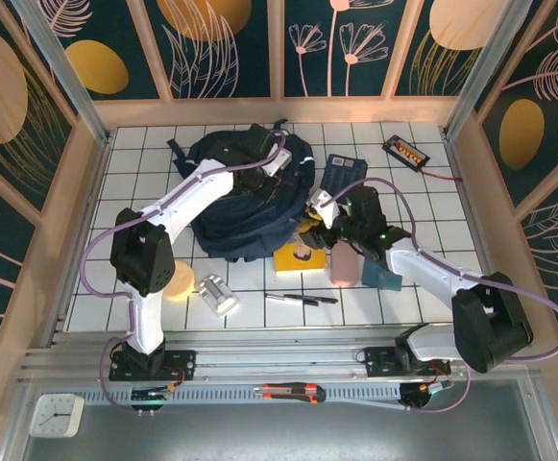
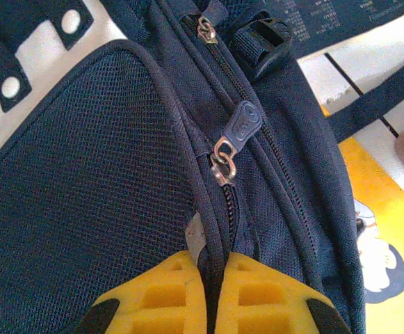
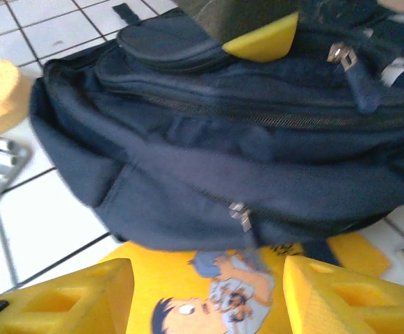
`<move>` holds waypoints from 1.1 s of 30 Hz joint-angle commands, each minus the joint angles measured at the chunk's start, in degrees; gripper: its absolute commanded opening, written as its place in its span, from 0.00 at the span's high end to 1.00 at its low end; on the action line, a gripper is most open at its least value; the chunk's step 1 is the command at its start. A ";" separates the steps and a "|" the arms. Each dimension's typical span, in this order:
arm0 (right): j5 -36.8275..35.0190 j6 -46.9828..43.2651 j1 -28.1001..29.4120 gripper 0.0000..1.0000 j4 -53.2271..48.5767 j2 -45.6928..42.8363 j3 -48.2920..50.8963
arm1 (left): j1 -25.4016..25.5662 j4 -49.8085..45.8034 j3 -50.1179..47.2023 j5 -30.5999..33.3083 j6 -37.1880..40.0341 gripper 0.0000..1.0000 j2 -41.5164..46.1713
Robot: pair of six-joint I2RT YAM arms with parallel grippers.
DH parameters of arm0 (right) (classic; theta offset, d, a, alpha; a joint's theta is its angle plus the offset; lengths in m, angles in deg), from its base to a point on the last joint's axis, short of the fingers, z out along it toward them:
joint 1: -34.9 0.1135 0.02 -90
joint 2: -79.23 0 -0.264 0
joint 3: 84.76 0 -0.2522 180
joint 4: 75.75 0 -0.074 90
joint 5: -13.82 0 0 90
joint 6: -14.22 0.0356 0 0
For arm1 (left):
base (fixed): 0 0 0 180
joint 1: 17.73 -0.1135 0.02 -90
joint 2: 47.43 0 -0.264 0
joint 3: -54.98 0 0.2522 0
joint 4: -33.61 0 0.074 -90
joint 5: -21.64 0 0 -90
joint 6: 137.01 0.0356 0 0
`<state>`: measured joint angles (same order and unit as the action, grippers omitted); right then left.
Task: Pack the student bag
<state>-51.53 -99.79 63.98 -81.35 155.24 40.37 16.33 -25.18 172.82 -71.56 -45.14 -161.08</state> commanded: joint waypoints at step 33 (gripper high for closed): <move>-3.29 4.07 4.83 0.49 9.43 21.10 -5.18 | -0.53 1.88 2.91 -5.68 -2.37 1.00 4.58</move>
<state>-53.17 -97.69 66.93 -72.11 175.44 35.48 15.63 -25.84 172.69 -74.43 -46.52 -158.89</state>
